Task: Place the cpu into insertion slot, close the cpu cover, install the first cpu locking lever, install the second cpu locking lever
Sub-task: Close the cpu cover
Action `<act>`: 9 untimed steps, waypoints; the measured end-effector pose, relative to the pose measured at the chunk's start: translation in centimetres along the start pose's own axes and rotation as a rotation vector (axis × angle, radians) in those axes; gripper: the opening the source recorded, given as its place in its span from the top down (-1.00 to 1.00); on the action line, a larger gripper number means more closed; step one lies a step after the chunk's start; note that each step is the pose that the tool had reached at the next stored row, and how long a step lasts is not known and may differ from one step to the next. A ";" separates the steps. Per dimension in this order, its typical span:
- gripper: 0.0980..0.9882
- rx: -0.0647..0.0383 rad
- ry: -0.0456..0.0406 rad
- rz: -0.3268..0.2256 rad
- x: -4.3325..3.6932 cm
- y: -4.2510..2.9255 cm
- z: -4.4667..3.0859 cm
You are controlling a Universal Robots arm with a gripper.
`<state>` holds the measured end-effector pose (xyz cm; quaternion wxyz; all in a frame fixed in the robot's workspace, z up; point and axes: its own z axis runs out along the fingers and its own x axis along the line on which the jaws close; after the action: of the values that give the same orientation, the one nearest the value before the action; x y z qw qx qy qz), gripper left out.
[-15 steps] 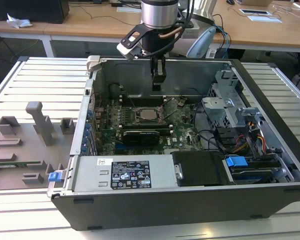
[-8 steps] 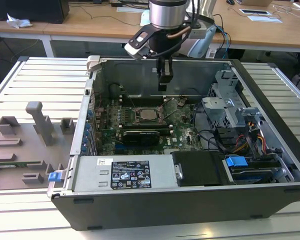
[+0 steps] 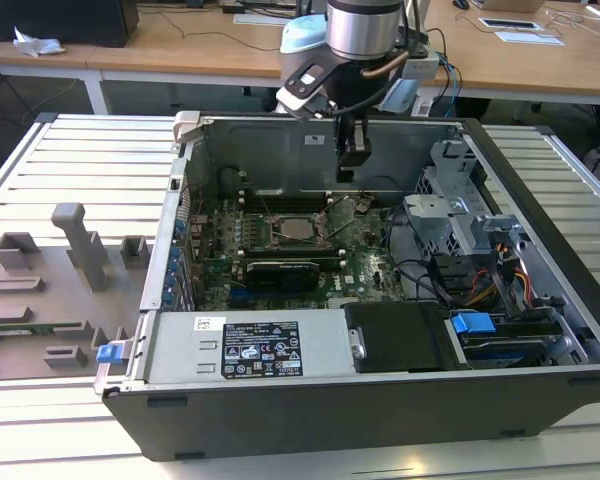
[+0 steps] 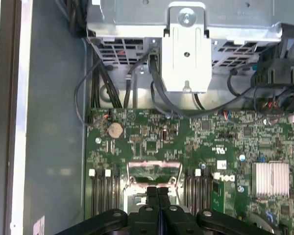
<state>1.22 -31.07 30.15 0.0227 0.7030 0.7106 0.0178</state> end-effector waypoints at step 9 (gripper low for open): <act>0.98 0.001 0.0002 0.000 -0.02 1.64 0.10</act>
<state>2.86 -31.07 30.14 0.0224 0.7031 0.7106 0.0176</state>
